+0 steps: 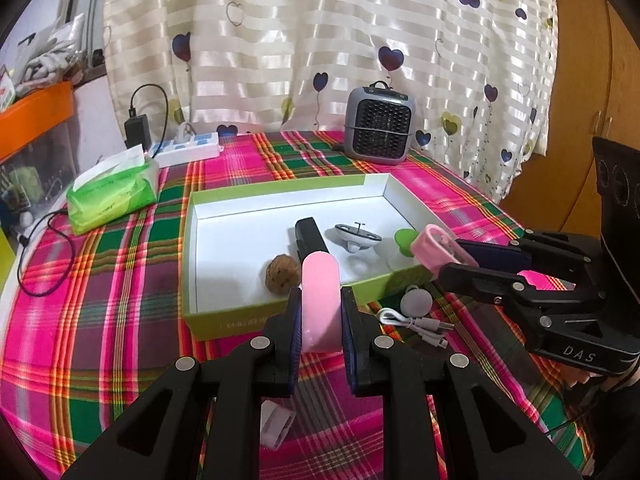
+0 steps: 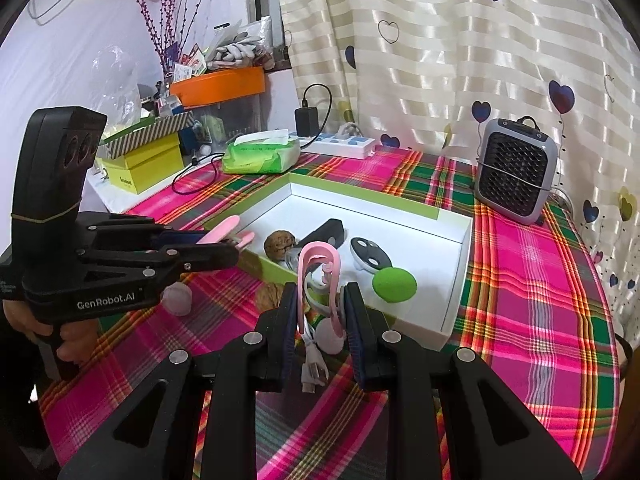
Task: Organize objects
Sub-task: 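Carry pink bar into box with left tool while right tool carries pink clip in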
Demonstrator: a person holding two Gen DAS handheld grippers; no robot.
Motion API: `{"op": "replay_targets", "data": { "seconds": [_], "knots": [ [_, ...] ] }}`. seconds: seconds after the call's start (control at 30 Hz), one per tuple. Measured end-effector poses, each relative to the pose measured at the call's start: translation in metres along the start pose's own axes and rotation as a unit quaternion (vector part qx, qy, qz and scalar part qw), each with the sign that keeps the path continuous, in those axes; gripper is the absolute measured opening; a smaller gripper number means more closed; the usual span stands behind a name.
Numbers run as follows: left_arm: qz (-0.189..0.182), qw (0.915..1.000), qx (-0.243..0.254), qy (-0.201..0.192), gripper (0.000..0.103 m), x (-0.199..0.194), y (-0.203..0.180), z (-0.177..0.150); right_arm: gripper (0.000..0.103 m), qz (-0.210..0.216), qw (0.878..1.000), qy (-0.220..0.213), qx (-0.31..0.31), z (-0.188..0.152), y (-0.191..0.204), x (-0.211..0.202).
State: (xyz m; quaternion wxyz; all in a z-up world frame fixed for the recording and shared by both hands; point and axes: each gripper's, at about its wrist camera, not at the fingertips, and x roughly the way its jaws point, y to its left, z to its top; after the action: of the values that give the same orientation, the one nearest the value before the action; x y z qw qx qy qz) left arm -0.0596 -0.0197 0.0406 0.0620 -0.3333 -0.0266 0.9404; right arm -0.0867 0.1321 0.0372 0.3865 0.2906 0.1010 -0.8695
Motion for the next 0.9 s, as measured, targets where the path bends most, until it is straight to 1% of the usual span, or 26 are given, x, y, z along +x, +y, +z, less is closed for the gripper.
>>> {"op": "replay_targets", "data": {
  "seconds": [0.23, 0.9],
  "knots": [
    [0.008, 0.9999, -0.006, 0.009, 0.016, 0.007, 0.006, 0.009, 0.024, -0.004, 1.0, 0.012, 0.0, 0.01, 0.0, 0.01],
    [0.04, 0.999, -0.015, 0.011, 0.016, 0.03, 0.026, 0.031, 0.024, -0.009, 0.999, 0.035, 0.004, 0.03, -0.006, 0.041]
  ]
}}
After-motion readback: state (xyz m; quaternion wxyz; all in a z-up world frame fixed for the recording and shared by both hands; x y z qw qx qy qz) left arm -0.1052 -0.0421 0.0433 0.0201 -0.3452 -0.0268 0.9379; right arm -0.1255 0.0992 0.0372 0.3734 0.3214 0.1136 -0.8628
